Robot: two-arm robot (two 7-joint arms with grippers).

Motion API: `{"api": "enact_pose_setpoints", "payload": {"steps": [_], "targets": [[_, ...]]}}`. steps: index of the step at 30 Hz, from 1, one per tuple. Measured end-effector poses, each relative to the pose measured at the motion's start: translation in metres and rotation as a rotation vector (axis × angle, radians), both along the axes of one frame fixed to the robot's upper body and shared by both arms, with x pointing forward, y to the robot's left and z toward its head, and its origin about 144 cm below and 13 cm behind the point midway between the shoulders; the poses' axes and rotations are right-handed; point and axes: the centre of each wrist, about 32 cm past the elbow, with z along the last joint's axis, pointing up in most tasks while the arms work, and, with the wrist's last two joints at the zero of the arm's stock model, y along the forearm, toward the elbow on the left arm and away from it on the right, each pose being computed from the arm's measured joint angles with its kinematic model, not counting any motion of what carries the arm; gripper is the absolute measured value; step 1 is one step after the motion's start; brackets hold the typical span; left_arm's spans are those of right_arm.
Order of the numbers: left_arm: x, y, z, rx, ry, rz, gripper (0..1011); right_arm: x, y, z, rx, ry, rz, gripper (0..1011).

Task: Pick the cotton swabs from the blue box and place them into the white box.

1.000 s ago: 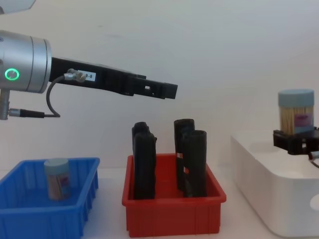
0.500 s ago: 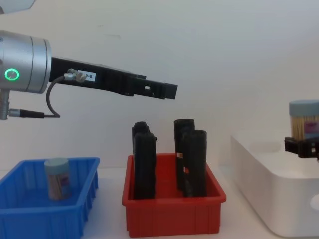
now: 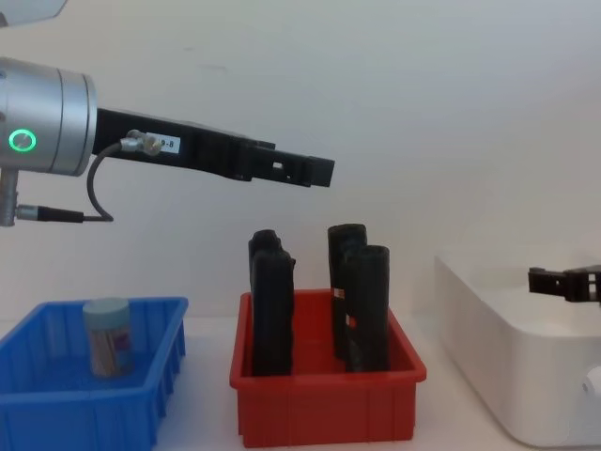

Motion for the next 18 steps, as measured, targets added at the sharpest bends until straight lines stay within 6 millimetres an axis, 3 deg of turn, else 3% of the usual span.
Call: {"api": "enact_pose_setpoints", "payload": {"steps": [18], "targets": [[0.0000,0.0000,0.0000,0.000,0.000,0.000,1004,-0.0052,-0.0036,0.0037,0.006,-0.109,-0.006,1002]]}}
